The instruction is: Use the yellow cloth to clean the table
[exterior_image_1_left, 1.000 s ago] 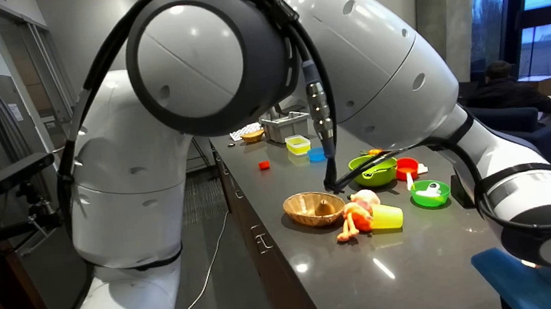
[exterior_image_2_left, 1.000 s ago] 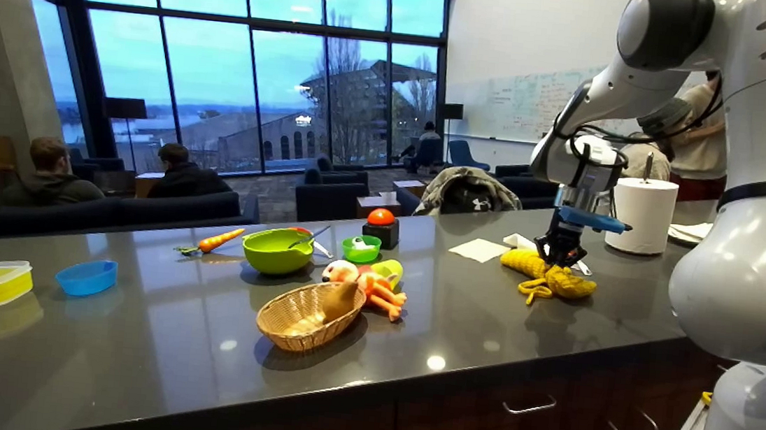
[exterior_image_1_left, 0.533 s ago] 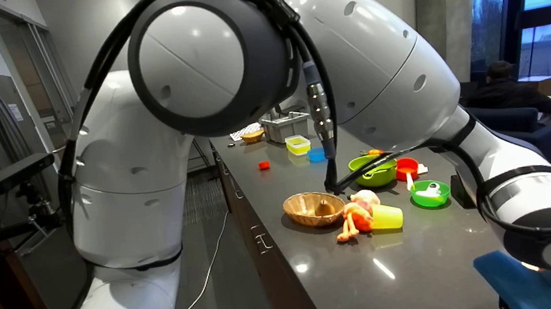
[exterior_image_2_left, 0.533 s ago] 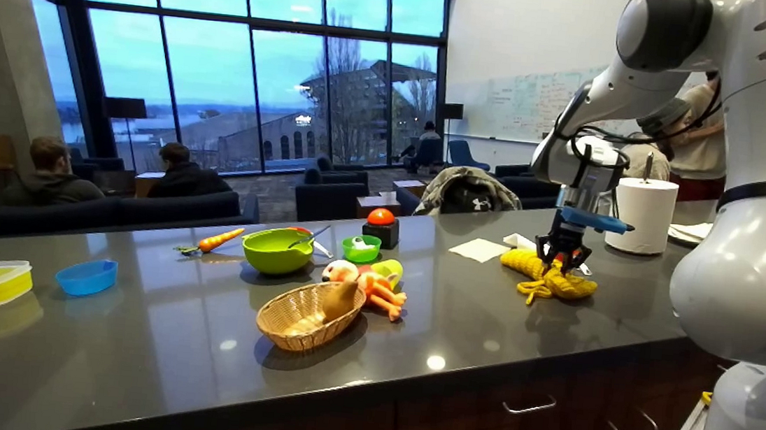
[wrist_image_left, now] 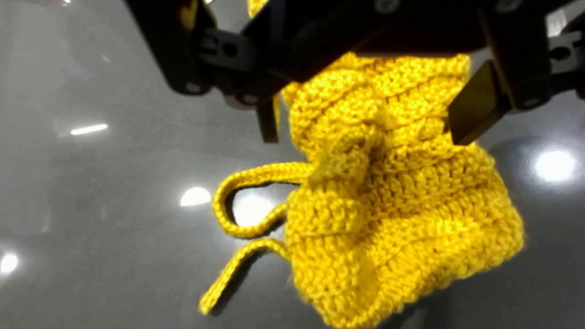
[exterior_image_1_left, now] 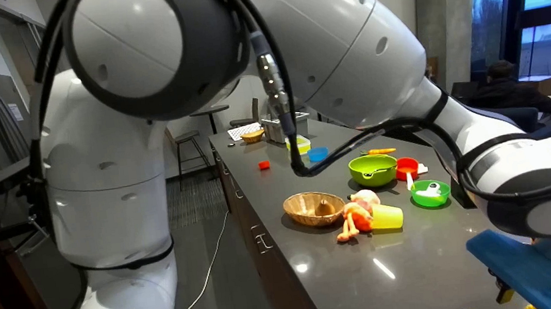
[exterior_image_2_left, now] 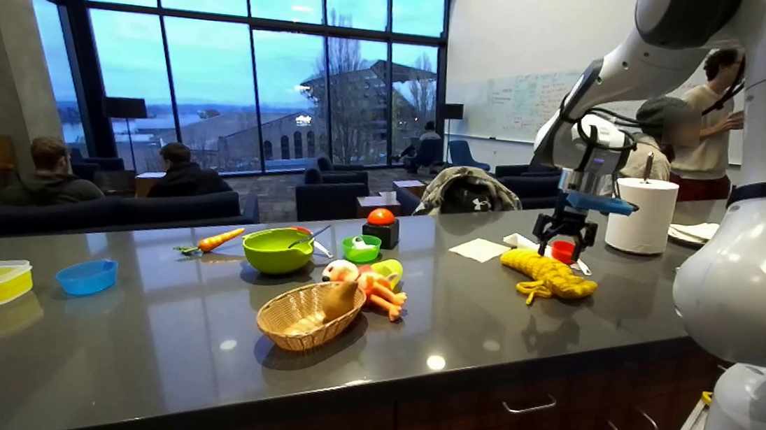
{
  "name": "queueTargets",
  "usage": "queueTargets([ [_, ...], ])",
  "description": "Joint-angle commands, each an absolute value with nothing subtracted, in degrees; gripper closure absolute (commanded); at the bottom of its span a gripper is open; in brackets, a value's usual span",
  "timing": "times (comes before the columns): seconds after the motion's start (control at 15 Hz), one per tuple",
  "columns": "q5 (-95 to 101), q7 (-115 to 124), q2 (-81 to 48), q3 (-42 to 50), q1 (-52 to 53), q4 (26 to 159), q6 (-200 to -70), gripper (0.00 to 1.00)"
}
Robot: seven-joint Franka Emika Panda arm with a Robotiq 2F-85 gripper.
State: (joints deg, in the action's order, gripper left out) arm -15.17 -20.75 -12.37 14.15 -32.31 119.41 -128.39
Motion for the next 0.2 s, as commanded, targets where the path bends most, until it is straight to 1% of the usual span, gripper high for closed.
queueTargets([
  [0.0, -13.6, -22.6, -4.3, 15.8, -29.2, 125.0, -127.3, 0.0],
  [0.07, -14.9, -21.9, -8.9, 16.5, -29.3, 121.2, -127.6, 0.0],
  [0.13, -14.9, -21.9, -8.1, 16.8, -28.7, 121.6, -127.5, 0.0],
])
